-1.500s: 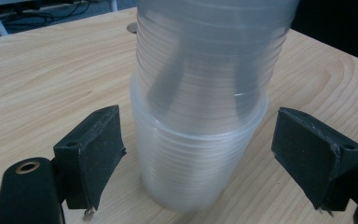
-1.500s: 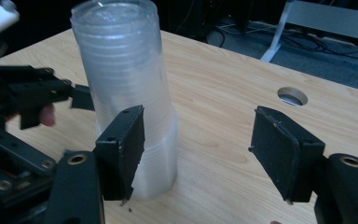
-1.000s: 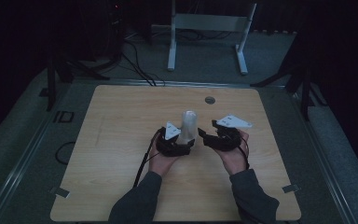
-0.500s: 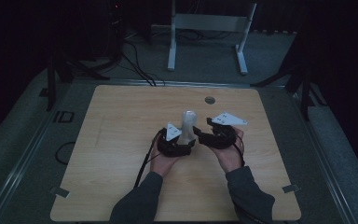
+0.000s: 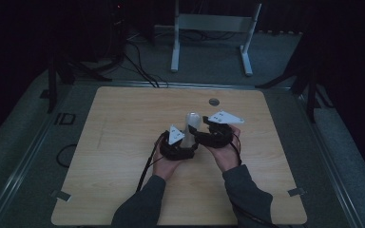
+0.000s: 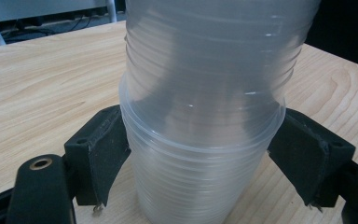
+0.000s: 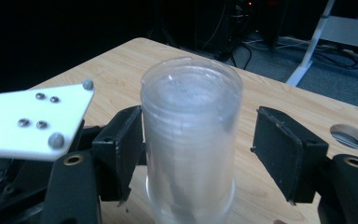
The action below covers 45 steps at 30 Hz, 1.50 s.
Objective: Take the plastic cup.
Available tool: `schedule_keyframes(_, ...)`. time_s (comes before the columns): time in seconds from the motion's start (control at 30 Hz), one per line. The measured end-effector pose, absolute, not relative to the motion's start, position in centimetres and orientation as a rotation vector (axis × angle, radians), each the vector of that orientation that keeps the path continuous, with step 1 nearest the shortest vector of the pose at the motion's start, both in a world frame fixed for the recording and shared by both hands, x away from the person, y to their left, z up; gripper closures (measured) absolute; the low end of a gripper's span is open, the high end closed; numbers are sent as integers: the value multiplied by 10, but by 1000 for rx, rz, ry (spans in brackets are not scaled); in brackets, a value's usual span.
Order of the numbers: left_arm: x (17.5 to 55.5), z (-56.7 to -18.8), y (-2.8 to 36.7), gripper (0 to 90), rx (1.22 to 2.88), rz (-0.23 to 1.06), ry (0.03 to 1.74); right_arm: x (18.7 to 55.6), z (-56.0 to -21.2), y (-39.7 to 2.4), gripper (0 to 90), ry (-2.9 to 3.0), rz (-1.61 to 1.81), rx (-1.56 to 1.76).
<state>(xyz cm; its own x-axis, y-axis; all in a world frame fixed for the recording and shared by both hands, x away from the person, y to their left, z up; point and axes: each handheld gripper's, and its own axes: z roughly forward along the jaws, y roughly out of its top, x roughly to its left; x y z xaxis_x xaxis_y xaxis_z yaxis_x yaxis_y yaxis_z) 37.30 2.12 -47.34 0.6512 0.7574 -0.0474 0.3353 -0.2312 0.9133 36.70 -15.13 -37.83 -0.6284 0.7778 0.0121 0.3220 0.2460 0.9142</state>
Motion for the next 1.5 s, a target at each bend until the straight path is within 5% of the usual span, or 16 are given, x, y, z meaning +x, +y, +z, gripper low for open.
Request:
schedule_keyframes(0.8,374,-475,21,212,1821,529,859,388,-379,-138,379,2103,1394,1003)
schedule_keyframes(1.5,374,-475,21,210,1821,533,858,381,-339,-145,400,2039,1483,971)
